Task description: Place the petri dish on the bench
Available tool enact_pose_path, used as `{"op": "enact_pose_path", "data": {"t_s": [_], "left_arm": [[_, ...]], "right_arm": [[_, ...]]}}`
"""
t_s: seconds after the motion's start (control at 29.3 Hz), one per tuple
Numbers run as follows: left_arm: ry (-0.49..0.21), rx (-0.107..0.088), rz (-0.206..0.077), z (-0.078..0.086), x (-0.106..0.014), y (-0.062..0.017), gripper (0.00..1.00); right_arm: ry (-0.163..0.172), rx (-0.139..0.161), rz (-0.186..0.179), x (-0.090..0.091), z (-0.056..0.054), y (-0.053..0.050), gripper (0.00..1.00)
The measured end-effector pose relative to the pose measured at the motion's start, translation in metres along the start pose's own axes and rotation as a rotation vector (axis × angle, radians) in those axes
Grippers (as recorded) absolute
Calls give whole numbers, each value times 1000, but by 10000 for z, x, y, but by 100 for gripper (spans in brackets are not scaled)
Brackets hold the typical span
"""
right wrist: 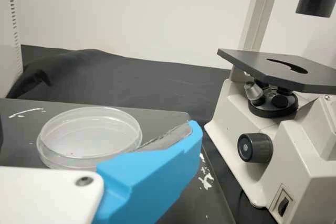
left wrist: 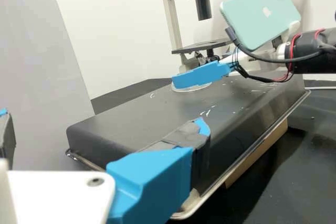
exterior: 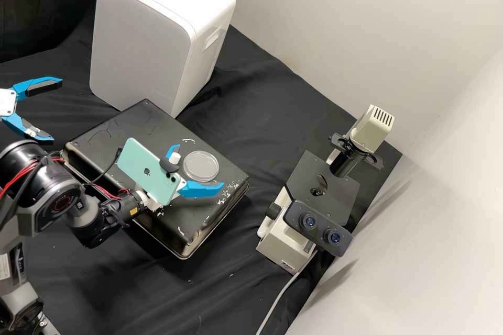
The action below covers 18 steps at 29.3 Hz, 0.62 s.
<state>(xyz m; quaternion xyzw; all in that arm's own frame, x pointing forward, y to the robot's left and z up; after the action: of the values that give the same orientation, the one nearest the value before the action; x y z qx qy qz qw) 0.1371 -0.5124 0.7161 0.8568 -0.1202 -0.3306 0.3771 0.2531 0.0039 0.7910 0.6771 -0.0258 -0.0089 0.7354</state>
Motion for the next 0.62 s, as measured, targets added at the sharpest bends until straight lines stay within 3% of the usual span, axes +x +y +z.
{"op": "enact_pose_path", "data": {"t_s": [0.31, 0.44, 0.62], "left_arm": [[0, 0, 7, 1, -4, 12, 100], [8, -3, 48, -14, -30, 84, 100], [44, -24, 102, -48, -69, 173, 100]], "right_arm": [[10, 14, 8, -92, -24, 39, 100], [10, 22, 8, -98, -24, 39, 100], [15, 26, 12, -101, -35, 51, 100]]}}
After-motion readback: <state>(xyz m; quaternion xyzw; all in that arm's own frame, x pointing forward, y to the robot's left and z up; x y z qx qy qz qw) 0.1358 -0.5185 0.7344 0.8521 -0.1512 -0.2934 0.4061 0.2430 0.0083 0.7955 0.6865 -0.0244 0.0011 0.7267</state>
